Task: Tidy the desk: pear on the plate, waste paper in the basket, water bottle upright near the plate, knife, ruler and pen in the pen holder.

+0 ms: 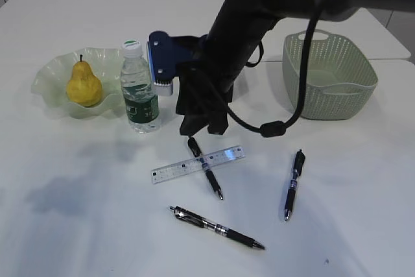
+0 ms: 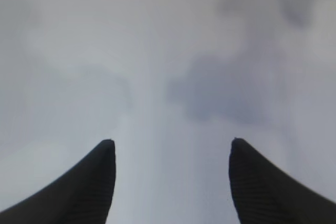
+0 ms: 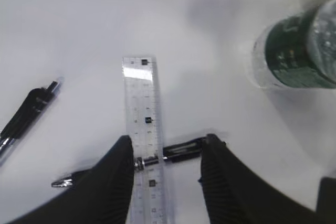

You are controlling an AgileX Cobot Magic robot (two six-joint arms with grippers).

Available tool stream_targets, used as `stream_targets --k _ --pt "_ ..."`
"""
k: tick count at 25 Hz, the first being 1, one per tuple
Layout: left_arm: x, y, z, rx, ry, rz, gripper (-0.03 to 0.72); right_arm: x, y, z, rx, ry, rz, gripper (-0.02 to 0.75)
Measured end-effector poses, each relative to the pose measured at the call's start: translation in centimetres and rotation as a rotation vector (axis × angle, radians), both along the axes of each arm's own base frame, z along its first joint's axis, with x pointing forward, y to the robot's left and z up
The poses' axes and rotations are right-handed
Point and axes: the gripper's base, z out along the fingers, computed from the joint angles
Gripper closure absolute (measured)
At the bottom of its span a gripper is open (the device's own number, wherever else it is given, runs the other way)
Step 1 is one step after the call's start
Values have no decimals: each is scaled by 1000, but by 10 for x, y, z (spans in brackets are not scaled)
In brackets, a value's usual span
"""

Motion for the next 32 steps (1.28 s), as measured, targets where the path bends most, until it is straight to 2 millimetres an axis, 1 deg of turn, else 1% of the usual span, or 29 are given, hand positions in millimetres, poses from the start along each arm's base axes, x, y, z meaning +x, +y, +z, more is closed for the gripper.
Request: stream_targets --k 3,6,17,24,32 --pt "0 0 0 -1 -6 -1 209 1 5 -19 -22 33 16 395" --pt "1 0 0 -1 -10 -3 209 3 6 -34 -37 58 19 391" --pt "3 -1 2 -6 -34 -5 209 9 8 -70 -70 99 16 391" --pt "3 -1 2 -6 -34 -5 209 11 9 -80 -76 97 11 391" --pt "4 -1 0 -4 -24 -5 210 13 9 -79 -70 83 6 391"
